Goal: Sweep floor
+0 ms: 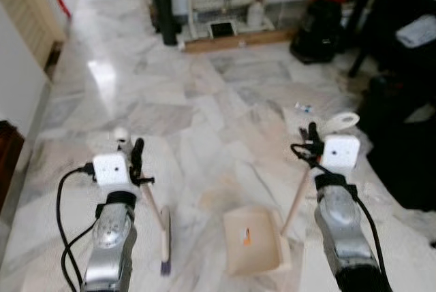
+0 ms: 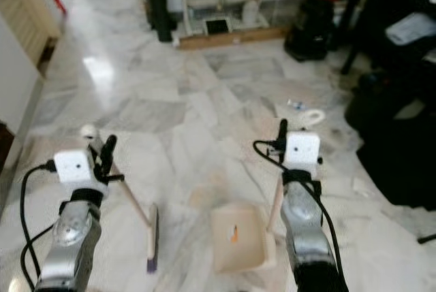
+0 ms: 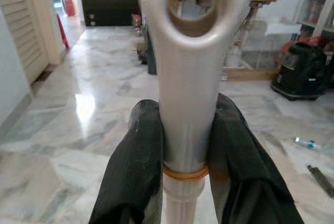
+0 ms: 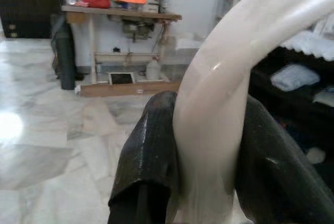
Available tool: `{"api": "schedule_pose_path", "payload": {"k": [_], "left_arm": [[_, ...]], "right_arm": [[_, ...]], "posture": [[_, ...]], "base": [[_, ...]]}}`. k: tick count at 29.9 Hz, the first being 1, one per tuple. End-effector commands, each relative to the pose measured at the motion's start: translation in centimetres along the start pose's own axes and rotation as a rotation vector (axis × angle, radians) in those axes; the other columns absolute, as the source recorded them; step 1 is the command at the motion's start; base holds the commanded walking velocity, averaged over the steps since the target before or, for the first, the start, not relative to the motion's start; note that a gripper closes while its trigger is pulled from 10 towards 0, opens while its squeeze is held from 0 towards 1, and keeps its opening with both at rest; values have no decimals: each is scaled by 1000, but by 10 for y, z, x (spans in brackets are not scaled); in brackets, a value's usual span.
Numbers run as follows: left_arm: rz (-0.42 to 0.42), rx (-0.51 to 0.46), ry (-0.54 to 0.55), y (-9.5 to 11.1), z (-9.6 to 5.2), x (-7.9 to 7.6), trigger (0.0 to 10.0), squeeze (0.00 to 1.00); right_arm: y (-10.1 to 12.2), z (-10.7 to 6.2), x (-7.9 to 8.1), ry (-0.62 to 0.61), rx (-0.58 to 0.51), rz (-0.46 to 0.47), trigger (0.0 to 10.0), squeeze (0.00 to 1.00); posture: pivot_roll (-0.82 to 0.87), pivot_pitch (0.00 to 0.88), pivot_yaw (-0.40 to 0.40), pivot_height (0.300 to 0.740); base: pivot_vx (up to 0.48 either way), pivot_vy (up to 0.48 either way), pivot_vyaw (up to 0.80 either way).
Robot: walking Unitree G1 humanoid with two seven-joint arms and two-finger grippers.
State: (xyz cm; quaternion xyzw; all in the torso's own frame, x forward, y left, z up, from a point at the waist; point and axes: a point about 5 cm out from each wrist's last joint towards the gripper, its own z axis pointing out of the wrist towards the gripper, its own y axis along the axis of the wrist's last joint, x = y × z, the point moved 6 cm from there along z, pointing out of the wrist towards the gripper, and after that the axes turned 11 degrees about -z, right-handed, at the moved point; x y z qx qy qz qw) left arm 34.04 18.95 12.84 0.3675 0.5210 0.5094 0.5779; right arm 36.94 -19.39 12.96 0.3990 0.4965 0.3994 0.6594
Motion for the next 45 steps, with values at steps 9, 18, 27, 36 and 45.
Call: {"api": "schedule_pose_path", "payload": {"k": [9,18,27,36,45], "left_arm": [[11,-6,5,4,3,7,10000,0],[17,-10,29,6,4,12,10000,0],[26,-15,45,8,3,18,10000,0],[24,-14,50,8,2,17,10000,0],[22,-12,51,7,2,16,10000,0]], "right_arm": [[18,4,5,-1,-65,23,10000,0],[22,5,8,0,-71,34,10000,0],[23,5,14,16,-72,37,10000,0],[24,5,15,22,-74,36,10000,0],[23,4,18,33,-71,46,10000,0]], "posture": [[56,44,39,740],[58,77,40,740],[60,92,39,740],[57,98,37,740],[60,97,34,740]], "base": [[0,0,0],[335,0,0],[354,0,0],[353,0,0],[354,0,0]]}}
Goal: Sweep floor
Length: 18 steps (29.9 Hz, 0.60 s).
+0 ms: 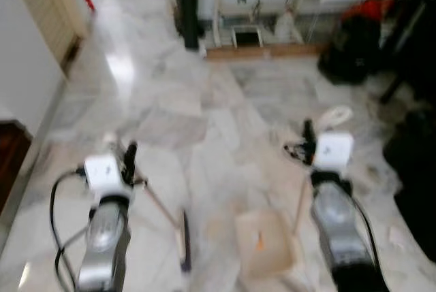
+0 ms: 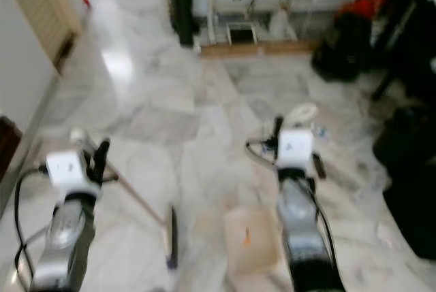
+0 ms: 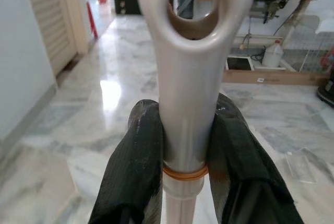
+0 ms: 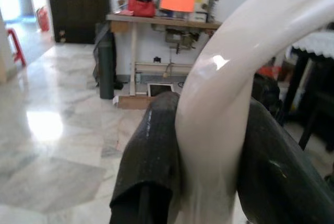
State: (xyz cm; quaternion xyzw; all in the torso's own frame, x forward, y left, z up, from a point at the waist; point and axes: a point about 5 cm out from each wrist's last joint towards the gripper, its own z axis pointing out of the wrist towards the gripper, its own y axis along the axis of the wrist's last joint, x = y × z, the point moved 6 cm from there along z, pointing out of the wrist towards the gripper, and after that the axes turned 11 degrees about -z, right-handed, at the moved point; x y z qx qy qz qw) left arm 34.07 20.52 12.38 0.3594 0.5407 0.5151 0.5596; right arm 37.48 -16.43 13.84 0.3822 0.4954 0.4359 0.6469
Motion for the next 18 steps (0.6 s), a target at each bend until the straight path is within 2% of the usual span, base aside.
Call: {"api": "schedule_pose_path", "payload": {"k": [1,16,18], "left_arm": [[19,-31,-3,8,0,0,10000,0],[19,-23,-29,7,2,-6,10000,0],[19,-23,-30,7,3,-6,10000,0]], "right_arm": [[6,1,-7,-19,-22,3,10000,0],[3,0,-10,-36,-9,21,10000,0],[4,0,-9,-37,-9,22,10000,0]], "posture": [[60,97,34,740],[59,95,49,740],[60,94,49,740]], "base": [[352,0,0],[351,0,0],[349,0,-431]]}}
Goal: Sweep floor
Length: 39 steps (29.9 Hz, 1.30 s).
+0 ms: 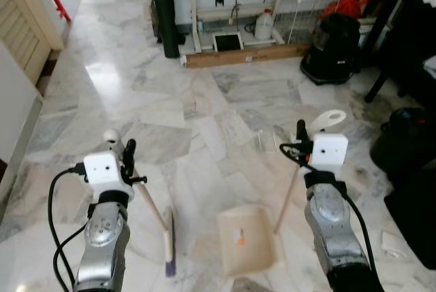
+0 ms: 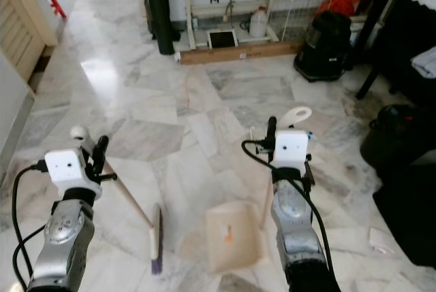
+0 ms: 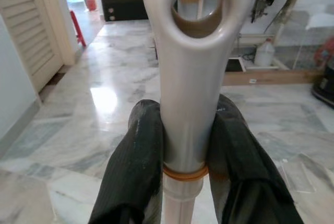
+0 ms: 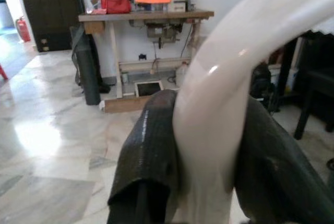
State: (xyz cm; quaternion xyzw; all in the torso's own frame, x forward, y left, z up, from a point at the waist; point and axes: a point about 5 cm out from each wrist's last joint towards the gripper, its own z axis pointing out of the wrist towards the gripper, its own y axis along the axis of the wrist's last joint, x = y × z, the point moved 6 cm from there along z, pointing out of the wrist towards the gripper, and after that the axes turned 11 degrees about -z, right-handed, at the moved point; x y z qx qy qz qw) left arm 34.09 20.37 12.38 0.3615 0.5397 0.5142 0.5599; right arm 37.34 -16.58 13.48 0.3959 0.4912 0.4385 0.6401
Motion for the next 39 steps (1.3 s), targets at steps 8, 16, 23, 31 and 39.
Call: {"api": "schedule_pose_path", "payload": {"k": [8,16,23,31,39], "left_arm": [[19,-26,-30,9,4,-6,10000,0],[19,-26,-27,9,3,-6,10000,0],[20,-24,-24,8,2,-5,10000,0],[20,-25,-21,8,1,-4,10000,0],[19,-24,-21,8,2,-5,10000,0]], "right_arm": [[10,3,-7,-25,-37,-9,10000,0],[12,4,-5,-15,-41,-14,10000,0],[12,3,-3,-9,-45,-12,10000,0],[15,3,-1,5,-56,-25,10000,0],[18,3,3,22,-67,-25,10000,0]], "posture": [[67,97,51,740],[66,103,46,740],[66,105,44,740],[66,106,44,740],[66,108,41,740]], "base": [[349,0,-159],[345,0,0],[343,0,0],[342,0,0],[341,0,208]]}}
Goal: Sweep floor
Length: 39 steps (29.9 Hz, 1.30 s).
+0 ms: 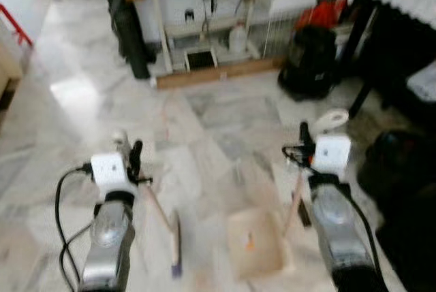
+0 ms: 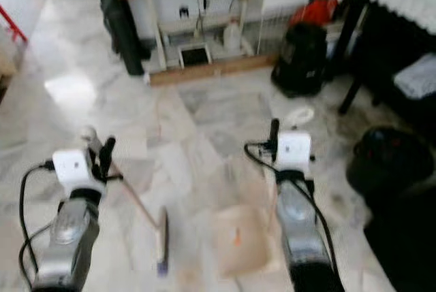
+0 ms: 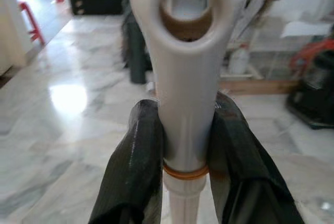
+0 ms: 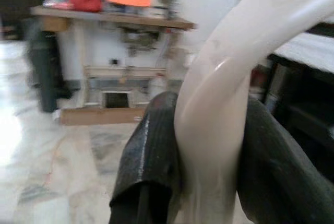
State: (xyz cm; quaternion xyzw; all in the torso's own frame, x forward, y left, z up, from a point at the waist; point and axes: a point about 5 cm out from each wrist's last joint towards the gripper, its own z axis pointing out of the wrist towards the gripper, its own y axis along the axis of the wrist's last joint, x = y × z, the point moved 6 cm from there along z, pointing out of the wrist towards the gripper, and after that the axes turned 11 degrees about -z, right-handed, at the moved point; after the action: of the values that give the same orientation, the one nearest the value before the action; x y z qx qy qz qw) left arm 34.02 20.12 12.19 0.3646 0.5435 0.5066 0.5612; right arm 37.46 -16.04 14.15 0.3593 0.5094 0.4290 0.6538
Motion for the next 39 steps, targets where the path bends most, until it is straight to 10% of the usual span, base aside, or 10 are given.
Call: {"api": "schedule_pose_path", "payload": {"k": [1,39], "left_arm": [[28,-38,-15,10,3,-3,10000,0],[29,-37,-18,11,3,-4,10000,0]], "right_arm": [[10,1,-1,-15,-35,49,10000,0],[8,1,3,-4,-21,76,10000,0]], "posture": [[66,108,41,740],[70,105,42,740]], "base": [[341,0,0],[323,0,-125]]}}
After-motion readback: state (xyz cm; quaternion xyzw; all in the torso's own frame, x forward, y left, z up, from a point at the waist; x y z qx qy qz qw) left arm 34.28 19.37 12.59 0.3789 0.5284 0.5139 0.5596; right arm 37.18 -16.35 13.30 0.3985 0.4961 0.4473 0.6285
